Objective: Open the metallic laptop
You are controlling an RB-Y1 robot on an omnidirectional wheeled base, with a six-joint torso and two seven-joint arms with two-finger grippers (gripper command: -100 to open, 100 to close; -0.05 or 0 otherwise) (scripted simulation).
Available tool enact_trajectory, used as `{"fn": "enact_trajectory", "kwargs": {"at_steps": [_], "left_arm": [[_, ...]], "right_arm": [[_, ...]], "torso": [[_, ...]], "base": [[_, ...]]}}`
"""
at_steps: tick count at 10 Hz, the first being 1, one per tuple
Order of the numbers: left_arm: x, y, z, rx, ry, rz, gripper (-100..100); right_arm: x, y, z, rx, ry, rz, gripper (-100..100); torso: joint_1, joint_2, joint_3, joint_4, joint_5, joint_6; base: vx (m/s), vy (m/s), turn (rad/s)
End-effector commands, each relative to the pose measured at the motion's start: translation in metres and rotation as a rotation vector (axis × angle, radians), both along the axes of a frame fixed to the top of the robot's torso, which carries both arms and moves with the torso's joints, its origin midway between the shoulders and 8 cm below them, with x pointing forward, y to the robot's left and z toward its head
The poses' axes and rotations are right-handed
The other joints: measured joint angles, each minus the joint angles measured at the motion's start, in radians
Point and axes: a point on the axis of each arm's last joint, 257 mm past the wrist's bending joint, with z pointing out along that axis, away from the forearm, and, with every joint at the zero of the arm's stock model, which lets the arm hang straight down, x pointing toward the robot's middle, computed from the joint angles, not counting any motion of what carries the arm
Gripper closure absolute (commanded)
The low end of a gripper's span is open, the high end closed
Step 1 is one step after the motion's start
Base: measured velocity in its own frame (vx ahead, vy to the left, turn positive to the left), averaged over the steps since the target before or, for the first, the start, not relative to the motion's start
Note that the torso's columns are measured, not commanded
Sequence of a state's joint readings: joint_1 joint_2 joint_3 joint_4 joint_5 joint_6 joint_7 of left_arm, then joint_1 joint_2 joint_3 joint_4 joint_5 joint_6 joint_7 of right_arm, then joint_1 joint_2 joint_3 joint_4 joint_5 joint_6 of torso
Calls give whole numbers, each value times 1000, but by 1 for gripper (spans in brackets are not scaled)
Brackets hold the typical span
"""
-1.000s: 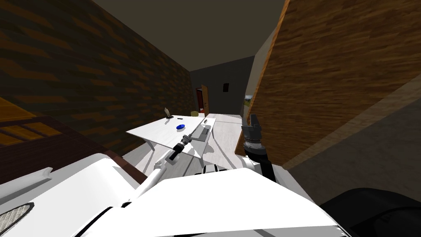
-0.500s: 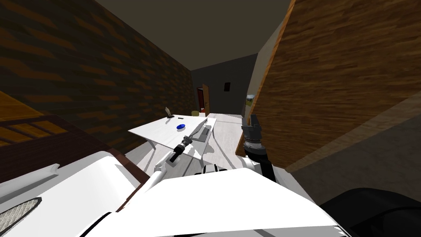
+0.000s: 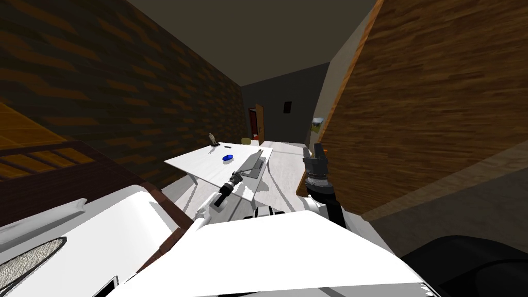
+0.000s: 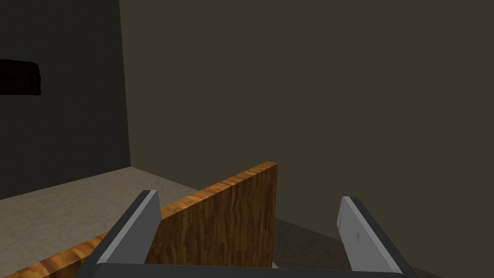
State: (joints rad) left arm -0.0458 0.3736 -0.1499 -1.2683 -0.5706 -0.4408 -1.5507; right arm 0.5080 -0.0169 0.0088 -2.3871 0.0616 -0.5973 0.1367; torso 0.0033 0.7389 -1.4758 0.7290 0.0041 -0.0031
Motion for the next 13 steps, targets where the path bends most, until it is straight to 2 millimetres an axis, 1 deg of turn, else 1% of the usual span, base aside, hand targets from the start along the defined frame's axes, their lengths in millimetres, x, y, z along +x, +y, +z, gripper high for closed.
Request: {"fn": "enact_trajectory", "kwargs": {"at_steps": [1,8,9,10,13], "left_arm": [[16,13,15,4,3,16,-100],[53,46,56,8,0,63,-100],[50,43,49,11,4,59,-100],[51,44,49,9,6,61,0],[51,44,49,9,5,60,0]], "right_arm": [[0,0,0,0,0,0,0],[0,0,0,0,0,0,0],[0,0,0,0,0,0,0],[0,0,0,0,0,0,0],[0,0,0,0,0,0,0]], "torso": [[0,2,1,6,-2,2],[-4,0,0,10,-5,4],[-4,1,1,11,-5,3],[-3,-1,0,10,-4,2],[-3,-2,-1,8,-4,3]], "base": [[-84,-11,-110],[-73,-14,-65],[-28,-4,-14],[0,0,0],[0,0,0]]}}
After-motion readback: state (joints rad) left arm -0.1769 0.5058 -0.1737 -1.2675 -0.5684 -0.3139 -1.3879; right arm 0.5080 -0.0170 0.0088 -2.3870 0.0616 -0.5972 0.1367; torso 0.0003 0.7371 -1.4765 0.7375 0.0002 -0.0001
